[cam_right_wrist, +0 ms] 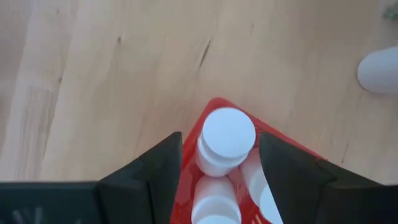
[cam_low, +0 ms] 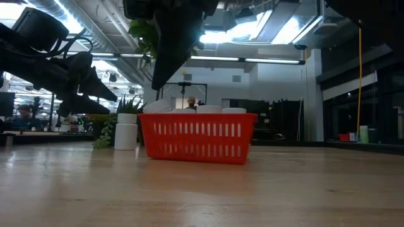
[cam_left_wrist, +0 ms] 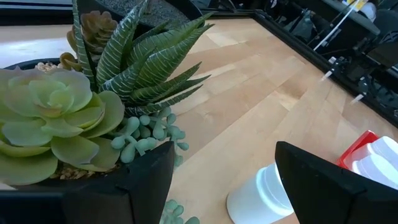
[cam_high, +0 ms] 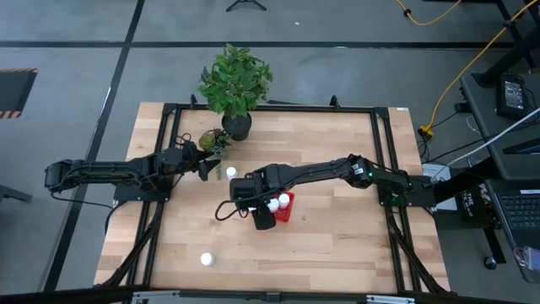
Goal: Pick and place pill bottles into a basket
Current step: Put the white pill bottle into the bin
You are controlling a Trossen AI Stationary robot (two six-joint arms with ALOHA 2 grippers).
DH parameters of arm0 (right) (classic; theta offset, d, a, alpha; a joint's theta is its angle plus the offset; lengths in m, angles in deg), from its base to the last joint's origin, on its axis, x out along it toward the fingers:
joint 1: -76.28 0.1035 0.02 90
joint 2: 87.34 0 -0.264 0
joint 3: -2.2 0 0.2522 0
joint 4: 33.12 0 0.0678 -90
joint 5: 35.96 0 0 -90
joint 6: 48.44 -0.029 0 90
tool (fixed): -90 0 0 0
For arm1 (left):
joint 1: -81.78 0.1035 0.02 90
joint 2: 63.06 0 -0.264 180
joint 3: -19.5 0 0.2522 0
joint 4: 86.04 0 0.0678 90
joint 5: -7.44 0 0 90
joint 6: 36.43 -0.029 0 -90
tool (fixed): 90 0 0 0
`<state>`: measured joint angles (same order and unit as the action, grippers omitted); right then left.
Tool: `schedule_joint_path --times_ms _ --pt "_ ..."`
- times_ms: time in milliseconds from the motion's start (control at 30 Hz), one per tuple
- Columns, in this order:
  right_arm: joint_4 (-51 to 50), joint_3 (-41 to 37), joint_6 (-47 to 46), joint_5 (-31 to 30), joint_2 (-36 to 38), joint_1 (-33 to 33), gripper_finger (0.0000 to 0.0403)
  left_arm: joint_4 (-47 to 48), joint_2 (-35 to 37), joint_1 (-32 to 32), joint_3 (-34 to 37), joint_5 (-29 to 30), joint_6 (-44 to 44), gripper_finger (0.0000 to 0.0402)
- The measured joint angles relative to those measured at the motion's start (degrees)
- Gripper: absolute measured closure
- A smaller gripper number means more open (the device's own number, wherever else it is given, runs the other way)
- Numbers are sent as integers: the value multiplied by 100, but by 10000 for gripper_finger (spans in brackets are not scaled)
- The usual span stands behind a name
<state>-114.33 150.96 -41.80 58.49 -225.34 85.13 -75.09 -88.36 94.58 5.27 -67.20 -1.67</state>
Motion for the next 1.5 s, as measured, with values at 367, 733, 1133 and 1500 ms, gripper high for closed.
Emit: schedule_joint_path --times_ms 367,733,1133,1500 --pt "83 0 9 14 -20 -17 189 0 0 0 0 0 43 130" --pt "169 -44 14 49 -35 -77 189 0 0 -1 0 0 41 130" --pt "169 -44 -15 -30 -35 -79 118 0 0 -1 0 0 0 130" --pt "267 -222 -68 -43 -35 -112 116 0 0 -1 0 0 -13 130"
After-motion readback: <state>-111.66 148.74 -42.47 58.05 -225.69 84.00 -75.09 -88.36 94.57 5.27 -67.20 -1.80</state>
